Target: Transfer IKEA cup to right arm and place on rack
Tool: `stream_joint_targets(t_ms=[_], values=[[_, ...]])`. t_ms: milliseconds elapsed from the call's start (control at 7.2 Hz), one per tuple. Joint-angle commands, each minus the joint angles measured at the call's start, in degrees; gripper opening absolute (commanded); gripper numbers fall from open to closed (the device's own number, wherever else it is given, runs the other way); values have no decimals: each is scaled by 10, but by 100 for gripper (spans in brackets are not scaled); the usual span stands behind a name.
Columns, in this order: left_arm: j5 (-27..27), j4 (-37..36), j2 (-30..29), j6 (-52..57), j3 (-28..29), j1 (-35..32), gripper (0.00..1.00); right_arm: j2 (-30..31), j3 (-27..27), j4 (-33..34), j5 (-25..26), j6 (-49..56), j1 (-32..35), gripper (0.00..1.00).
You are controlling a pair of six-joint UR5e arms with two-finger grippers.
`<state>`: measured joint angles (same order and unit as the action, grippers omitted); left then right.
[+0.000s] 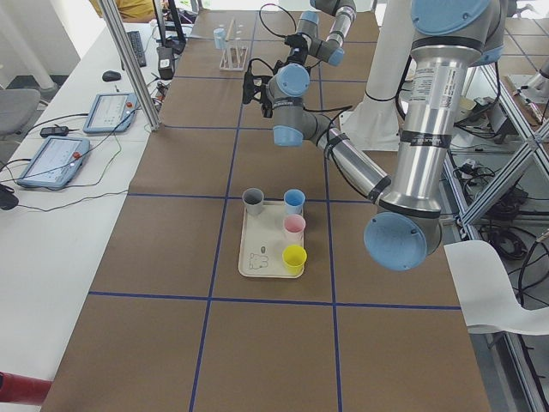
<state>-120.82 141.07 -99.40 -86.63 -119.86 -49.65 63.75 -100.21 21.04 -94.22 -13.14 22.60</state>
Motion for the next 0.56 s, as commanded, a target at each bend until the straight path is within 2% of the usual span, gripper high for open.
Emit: stream_joint_targets(t_ms=[0,417], values=[[40,-1,-33,-39,1,65,0,-1,23,-41,20,0,-5,100],[88,-3,-49,-51,8,115,0,-5,22,-41,20,0,-5,100]])
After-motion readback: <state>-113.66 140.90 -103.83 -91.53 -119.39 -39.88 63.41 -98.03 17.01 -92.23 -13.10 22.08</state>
